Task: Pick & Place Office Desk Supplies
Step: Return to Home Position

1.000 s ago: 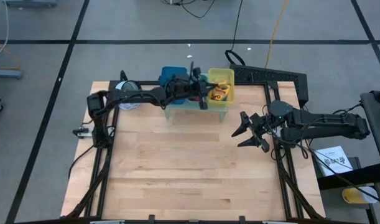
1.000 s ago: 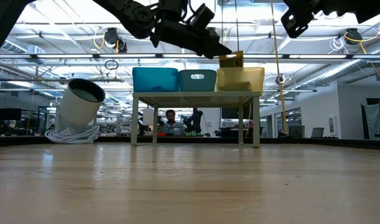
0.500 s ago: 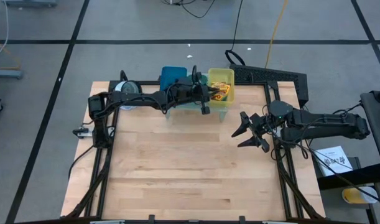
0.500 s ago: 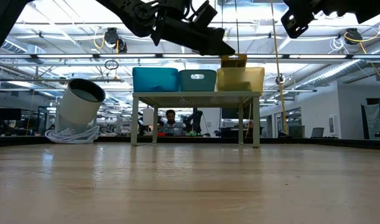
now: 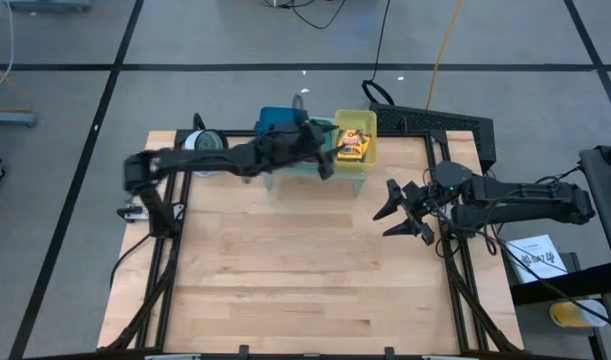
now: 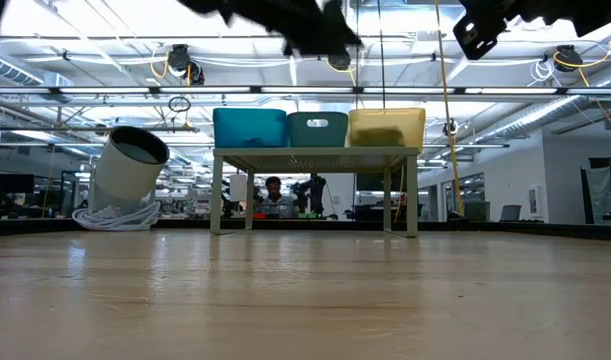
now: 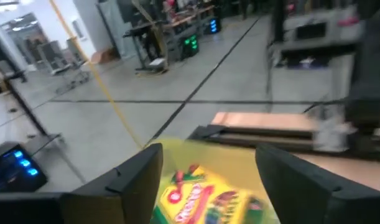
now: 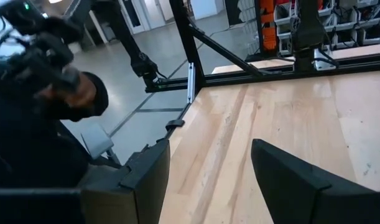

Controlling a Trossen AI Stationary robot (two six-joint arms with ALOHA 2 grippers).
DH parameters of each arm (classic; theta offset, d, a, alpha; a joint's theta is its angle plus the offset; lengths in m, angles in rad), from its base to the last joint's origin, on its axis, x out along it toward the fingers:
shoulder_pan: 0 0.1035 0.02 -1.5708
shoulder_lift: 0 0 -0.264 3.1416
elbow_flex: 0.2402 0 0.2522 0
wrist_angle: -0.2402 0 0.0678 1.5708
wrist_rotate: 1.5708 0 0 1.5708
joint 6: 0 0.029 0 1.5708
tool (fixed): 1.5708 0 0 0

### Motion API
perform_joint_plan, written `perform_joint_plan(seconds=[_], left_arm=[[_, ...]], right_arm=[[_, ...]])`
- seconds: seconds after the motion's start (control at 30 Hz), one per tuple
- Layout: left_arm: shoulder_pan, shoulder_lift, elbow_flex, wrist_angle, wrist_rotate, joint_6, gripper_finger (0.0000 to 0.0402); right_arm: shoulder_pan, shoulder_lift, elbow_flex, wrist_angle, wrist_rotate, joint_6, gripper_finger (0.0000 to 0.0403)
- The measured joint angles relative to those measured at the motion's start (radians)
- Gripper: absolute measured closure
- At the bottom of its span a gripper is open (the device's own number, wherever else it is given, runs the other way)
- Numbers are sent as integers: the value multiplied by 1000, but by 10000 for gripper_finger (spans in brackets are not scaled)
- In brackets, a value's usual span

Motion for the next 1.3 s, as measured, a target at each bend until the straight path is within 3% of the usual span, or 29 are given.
perform_joint_plan(seconds=[0.23,0.4,0.47,0.57,0.67,0.9,1.1,1.3], left_arm=[[-74,-368,1,-501,1,-31,109],[-109,-605,-27,-949,0,-170,107],[-127,-672,-104,-983,-1,-233,107],[-181,-804,-314,-838,-11,-268,107],[-231,-945,-561,-587,-20,-269,107],[-307,-1194,-1041,-92,-57,-267,107],[-331,-1279,-1264,111,-107,-309,107],[-335,-1283,-1374,249,-111,-328,107]], right_arm=[[0,-57,1,-3,-6,56,188],[0,-77,1,-47,-5,-36,188],[0,-77,1,-89,-5,-62,188],[-8,-79,0,-88,-4,-58,188],[-23,-123,0,-108,3,-68,188],[-36,-300,-3,-262,264,-133,188],[-36,-440,-126,-181,337,-135,188],[-35,-550,-319,-5,340,-87,188]])
